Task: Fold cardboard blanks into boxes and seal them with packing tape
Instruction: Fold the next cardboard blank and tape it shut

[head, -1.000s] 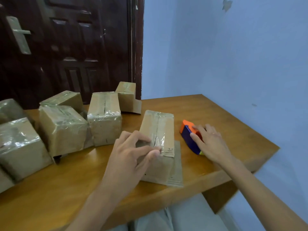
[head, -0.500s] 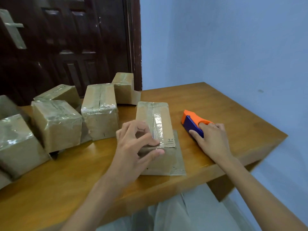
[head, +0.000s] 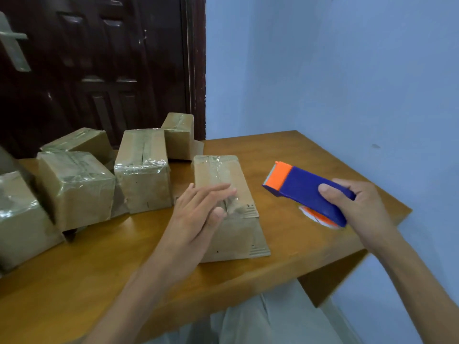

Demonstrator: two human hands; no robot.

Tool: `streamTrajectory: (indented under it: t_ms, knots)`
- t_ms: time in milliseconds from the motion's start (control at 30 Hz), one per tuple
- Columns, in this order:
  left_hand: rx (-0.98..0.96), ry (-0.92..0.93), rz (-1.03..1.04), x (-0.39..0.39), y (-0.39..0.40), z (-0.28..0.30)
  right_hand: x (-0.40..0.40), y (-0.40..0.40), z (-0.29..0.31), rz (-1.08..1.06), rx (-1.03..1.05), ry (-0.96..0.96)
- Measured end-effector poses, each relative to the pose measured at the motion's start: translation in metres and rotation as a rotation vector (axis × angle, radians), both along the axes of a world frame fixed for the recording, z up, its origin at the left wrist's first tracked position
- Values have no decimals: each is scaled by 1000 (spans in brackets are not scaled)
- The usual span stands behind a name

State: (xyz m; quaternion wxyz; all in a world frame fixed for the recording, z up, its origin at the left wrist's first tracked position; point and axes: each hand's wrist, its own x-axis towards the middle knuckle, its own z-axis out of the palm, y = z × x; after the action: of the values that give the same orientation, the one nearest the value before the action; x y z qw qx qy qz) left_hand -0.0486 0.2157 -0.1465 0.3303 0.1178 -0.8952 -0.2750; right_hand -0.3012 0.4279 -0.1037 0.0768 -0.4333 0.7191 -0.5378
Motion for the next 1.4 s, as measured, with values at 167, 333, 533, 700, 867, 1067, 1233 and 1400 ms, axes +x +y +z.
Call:
streamTrajectory:
  t_ms: [167, 333, 533, 700, 867, 1067, 1233, 1400]
  knots:
    - [260, 213, 89, 5, 6, 61, 21, 5, 33, 243, -67, -27]
    - [802, -88, -151, 15, 26, 109, 41, -1, 49, 376, -111, 10]
    - [1154, -48, -345, 34, 27, 105, 61, -1, 53, 409, -98, 10]
    - [1276, 10, -343, 40, 33, 99, 69, -3, 49, 391, -104, 4]
    - [1261, 50, -230, 40, 40, 99, 72, 0, 51, 384, -81, 12]
    - [1406, 103, -228, 46, 45, 99, 73, -1, 66, 457, -39, 74]
    - [1066, 259, 33, 45, 52, 96, 67, -6, 66, 437, 29, 146]
    - [959, 367, 187, 55, 46, 84, 59, -8, 69, 419, 68, 173]
